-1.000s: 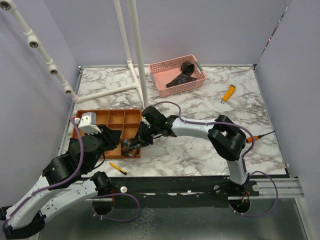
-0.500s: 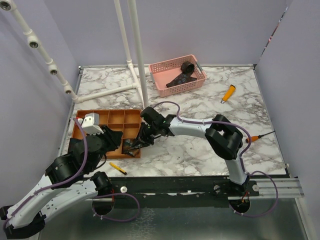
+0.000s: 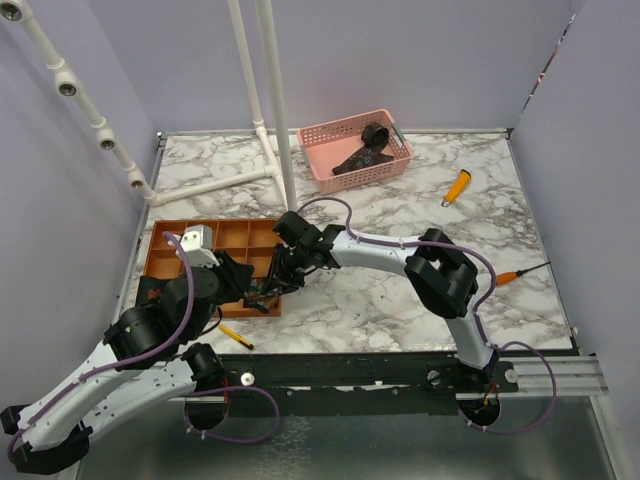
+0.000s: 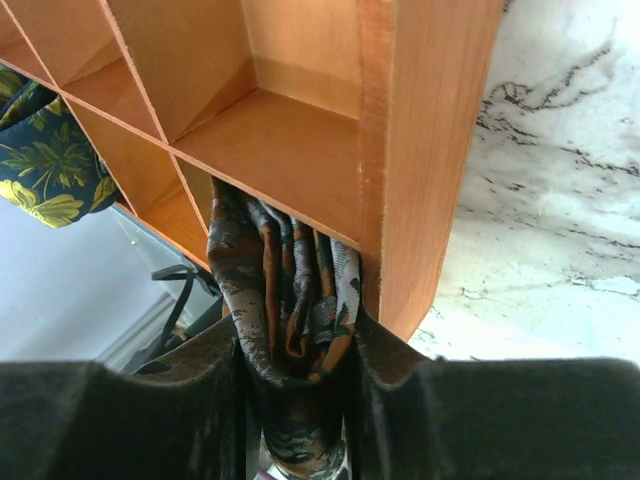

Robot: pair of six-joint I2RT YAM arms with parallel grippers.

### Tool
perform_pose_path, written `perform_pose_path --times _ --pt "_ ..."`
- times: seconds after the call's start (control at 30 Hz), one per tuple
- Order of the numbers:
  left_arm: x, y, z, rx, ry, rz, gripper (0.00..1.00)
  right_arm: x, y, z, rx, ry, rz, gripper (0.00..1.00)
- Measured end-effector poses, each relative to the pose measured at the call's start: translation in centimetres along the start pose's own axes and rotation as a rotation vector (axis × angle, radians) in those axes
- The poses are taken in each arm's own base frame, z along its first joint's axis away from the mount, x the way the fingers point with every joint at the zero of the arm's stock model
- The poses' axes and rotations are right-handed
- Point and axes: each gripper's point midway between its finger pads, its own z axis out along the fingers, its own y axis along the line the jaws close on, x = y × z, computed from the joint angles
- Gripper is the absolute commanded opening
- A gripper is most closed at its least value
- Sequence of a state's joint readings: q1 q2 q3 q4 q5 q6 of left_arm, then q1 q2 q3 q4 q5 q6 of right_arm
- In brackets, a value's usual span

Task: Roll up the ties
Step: Place the tie in the storage box.

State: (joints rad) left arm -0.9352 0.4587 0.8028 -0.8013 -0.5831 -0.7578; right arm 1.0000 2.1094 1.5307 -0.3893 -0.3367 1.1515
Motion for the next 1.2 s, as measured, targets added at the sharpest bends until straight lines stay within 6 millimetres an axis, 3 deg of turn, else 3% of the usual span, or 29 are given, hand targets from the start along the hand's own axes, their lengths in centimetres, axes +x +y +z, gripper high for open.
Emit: perform_pose_path --times 0.3,0.43,0.63,0.77,0.83,0.9,1.03,1.13,1.2 --pt "-0.1 -0.3 0.1 0.007 -0.003 -0.009 0.33 -0.1 1.4 -2.1 -0.021 -0.044 -0.065 0.77" --pt "0.0 -0.3 0.2 0.002 0.002 -0.003 0.33 0.0 1.5 -3.5 -0.010 -0.061 -0.083 0.82" --pt "0.1 -0.3 0.3 0.000 0.006 -0.003 0.32 -0.1 1.5 -5.9 0.012 -0.101 -0.127 0.81" --pt "0.3 -0.4 0.4 -0.001 0.012 -0.015 0.23 -1.3 1.7 -8.3 0.032 -0.189 -0.190 0.61" --pt "0.8 -0.4 0.7 -0.011 0.026 -0.029 0.18 -2.2 1.9 -9.6 0.029 -0.234 -0.216 0.57" --pt "1.7 -0.3 1.3 -0.028 0.054 -0.035 0.12 -3.2 1.7 -10.2 0.026 -0.262 -0.222 0.58" --pt "5.5 0.2 2.9 -0.076 0.158 -0.052 0.01 -4.9 -0.1 -9.8 0.040 -0.284 -0.198 0.62" --pt "8.1 1.1 3.4 -0.102 0.210 -0.090 0.00 -6.0 -1.3 -9.2 0.060 -0.290 -0.176 0.60" --pt "8.7 1.5 3.3 -0.101 0.212 -0.124 0.00 -6.5 -1.5 -8.7 0.060 -0.294 -0.175 0.60"
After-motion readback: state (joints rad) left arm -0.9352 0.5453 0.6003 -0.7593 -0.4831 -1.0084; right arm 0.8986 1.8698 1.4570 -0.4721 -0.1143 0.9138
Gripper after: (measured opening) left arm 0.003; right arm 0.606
